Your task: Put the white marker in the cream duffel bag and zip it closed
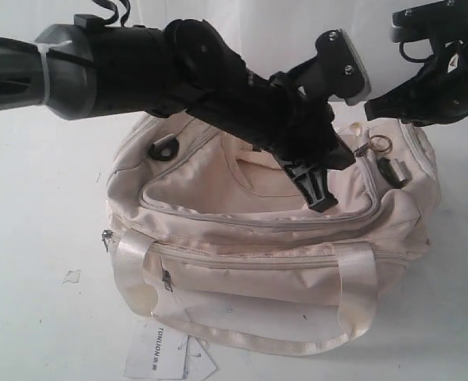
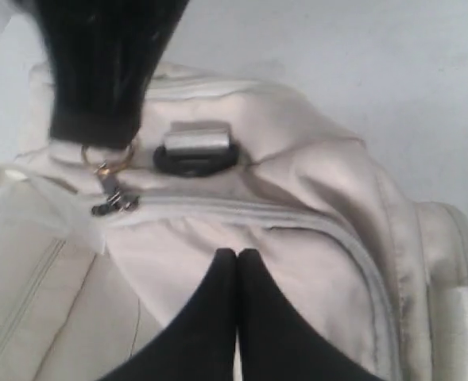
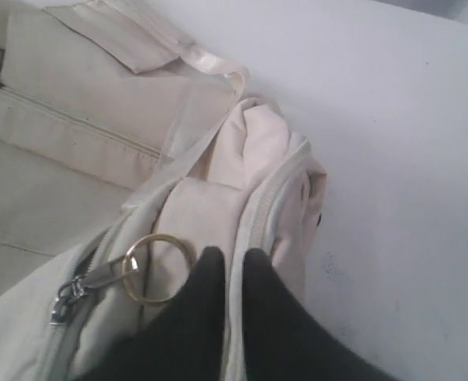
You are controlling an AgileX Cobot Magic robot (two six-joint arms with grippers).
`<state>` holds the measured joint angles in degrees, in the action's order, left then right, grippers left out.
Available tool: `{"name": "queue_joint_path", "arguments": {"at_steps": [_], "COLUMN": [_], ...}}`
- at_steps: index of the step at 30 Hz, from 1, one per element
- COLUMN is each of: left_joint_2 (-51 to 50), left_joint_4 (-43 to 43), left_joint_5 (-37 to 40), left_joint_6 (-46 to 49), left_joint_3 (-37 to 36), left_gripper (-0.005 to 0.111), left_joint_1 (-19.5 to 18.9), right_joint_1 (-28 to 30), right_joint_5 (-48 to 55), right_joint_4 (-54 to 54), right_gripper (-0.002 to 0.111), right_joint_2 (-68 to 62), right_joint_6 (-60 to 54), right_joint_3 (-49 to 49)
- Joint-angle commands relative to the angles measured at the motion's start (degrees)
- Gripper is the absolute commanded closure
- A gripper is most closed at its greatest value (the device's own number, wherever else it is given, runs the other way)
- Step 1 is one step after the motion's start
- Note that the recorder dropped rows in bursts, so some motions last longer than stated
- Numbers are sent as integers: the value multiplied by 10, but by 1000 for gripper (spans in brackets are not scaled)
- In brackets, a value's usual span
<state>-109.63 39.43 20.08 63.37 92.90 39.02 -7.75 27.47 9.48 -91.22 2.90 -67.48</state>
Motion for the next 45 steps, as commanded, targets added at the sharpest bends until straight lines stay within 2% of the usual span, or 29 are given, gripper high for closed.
{"name": "queue_joint_path", "arguments": {"at_steps": [1,6,12,20,23,27,35,39,43,45], "left_joint_2": [13,33,74,113,127,142,203,272,335,372], "left_joint_4": [-30,-83,-150,-264,-289,-302,-302,-302,-302,-302], "left_joint_5": [18,30,51,36,34,36,11,-60,-145,-215], "left_joint_6": [-124,-259,-345,-524,-601,-706,-727,-727,-725,-725], "left_joint_3": [-7,-32,-62,-122,-147,-177,-242,-302,-377,-431], "left_gripper": [107,107,107,107,107,107,107,107,107,107], "left_joint_1": [-42,-108,-179,-265,-305,-378,-507,-560,-594,-604], "right_joint_1": [29,82,136,152,158,170,229,237,237,237], "right_joint_5": [-4,-3,-44,-156,-181,-191,-169,-150,-233,-260], "right_joint_4": [8,8,8,7,7,5,5,6,6,6], "right_gripper": [108,108,108,108,108,108,108,108,108,108], "right_joint_2": [3,3,4,5,5,5,8,29,63,83], "right_joint_6": [21,41,64,65,65,81,186,198,199,199], "right_joint_3": [-4,-3,25,103,118,122,122,136,190,215]}}
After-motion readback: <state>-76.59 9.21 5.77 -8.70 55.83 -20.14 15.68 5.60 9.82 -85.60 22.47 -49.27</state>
